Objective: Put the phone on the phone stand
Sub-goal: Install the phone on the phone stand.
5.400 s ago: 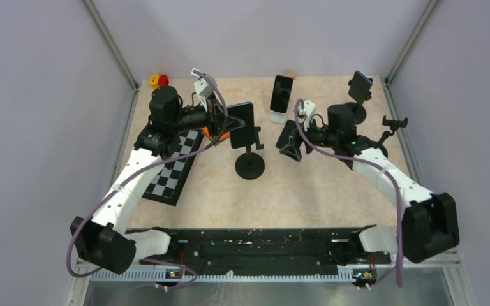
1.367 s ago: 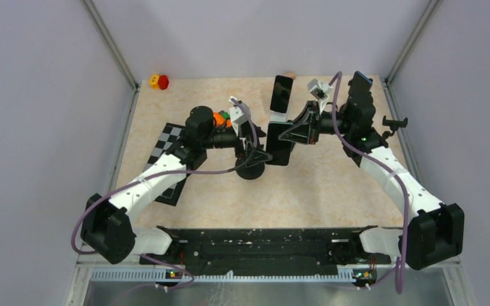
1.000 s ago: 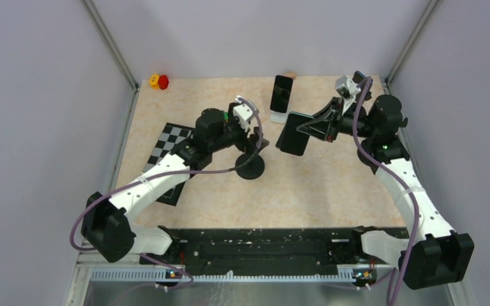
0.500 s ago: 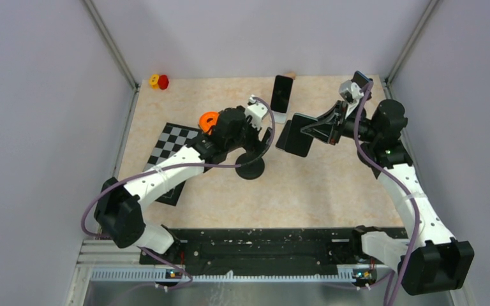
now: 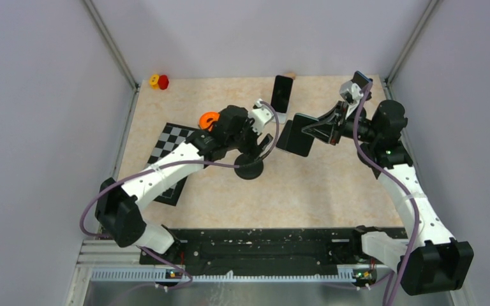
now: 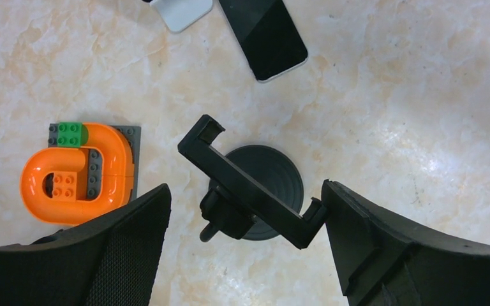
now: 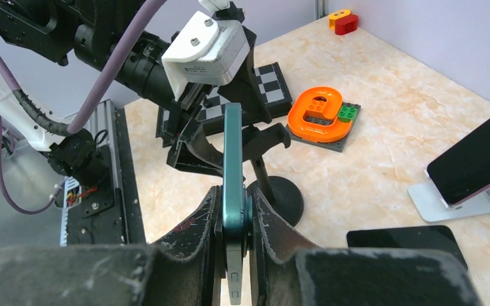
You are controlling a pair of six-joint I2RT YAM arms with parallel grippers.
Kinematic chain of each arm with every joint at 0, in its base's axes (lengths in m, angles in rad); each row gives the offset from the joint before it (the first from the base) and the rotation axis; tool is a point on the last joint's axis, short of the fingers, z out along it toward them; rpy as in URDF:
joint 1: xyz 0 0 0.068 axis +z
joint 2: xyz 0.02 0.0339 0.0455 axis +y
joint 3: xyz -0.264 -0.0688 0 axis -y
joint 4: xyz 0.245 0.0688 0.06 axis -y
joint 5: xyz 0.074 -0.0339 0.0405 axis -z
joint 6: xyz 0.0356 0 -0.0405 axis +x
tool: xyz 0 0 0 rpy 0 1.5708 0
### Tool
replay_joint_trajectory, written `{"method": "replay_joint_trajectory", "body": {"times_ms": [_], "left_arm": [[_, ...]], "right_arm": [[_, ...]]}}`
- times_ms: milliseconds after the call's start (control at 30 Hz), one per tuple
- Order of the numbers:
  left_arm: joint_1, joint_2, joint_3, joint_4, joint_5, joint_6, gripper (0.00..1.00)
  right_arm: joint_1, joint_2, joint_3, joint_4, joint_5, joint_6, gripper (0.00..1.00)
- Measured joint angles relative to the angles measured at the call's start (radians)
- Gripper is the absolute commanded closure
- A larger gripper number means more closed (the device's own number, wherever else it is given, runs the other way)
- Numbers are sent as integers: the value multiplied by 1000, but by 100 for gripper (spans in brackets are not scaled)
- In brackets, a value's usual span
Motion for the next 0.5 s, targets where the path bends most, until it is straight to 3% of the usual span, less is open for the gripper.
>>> {"method": "replay_joint_trajectory", "body": {"times_ms": [500], "left_arm": [[-2, -129, -51, -47, -146, 93, 2]], "right_arm": [[-4, 0, -19, 0, 2, -7, 100]]}}
